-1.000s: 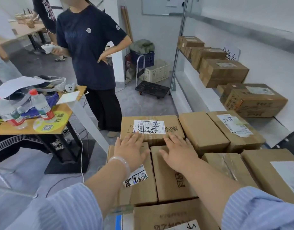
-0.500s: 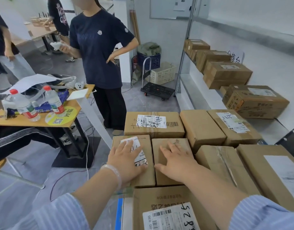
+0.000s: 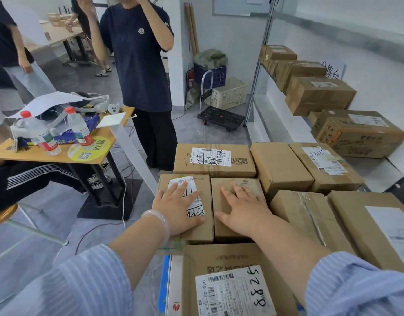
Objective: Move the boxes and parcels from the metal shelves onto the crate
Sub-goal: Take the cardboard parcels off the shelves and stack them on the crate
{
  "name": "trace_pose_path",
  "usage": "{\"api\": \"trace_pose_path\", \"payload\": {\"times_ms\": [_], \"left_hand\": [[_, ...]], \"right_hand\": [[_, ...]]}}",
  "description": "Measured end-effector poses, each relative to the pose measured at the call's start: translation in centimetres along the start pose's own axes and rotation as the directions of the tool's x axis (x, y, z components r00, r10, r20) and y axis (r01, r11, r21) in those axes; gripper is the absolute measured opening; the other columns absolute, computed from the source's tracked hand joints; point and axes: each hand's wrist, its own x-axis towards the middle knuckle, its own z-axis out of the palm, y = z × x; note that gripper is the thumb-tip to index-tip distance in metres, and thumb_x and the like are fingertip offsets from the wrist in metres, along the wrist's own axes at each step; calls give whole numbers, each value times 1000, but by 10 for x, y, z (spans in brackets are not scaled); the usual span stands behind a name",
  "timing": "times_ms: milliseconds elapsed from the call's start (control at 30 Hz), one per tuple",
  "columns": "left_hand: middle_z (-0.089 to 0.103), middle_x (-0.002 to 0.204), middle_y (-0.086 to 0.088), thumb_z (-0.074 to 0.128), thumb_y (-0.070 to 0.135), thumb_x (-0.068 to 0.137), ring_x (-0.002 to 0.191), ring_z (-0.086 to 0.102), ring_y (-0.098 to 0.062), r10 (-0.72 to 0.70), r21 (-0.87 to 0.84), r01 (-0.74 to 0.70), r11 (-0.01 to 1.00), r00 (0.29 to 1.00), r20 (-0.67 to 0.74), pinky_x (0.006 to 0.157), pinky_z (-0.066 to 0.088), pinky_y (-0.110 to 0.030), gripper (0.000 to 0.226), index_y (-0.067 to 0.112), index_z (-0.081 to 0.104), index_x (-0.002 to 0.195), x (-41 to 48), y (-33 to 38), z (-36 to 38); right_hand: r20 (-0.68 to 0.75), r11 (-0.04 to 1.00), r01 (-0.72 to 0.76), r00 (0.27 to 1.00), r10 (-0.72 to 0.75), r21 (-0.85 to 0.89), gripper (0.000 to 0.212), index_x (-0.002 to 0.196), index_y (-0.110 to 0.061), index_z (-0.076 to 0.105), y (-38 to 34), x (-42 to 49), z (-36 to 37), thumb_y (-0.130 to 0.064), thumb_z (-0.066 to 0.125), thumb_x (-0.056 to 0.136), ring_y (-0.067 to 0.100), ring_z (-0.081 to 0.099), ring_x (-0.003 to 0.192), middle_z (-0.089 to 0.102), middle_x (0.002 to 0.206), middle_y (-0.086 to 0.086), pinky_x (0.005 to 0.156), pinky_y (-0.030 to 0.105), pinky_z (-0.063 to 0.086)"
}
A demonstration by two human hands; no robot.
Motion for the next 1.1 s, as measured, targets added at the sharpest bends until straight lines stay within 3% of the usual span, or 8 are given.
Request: {"api": "trace_pose_path", "payload": {"times_ms": [267, 600, 833, 1100], "left_hand": [[1, 162, 7, 34, 72, 87, 148, -2, -17, 45, -98, -46, 994, 999, -17, 118, 5, -48, 72, 47, 8, 149, -31, 10, -2], [7, 161, 4, 40, 72, 85, 147, 2, -19, 100, -135, -105, 985, 994, -44, 118, 5, -48, 76, 44, 10, 149, -93, 43, 6], [-2, 162, 5, 39, 79, 79, 147, -1, -22, 93, -76, -91, 993, 995, 24, 117, 4, -49, 84, 45, 6, 149, -128, 63, 13], [-14, 160, 4, 47, 92, 57, 146, -15, -18, 136, -48, -131, 990, 983, 125, 117, -6, -50, 111, 48, 0, 148, -148, 72, 16]], "right_hand": [[-36, 994, 105, 994, -105, 17, 76, 153, -38, 6, 11, -36, -14, -68, 36, 89, 20, -4, 148, -5, 163, -4, 119, 43, 6], [-75, 968, 251, 965, -252, -21, 75, 152, -39, 9, 23, -98, 10, -66, 41, 89, 18, 2, 148, 1, 163, -3, 116, 39, 5], [-18, 931, 360, 932, -362, -58, 91, 152, -39, 6, 33, -131, 22, -80, 39, 78, 18, 4, 147, 1, 162, -5, 114, 36, 4], [133, 899, 428, 900, -415, -93, 123, 151, -43, -4, 39, -152, 29, -89, 56, 55, 14, -12, 147, -14, 161, -10, 115, 40, -1]]}}
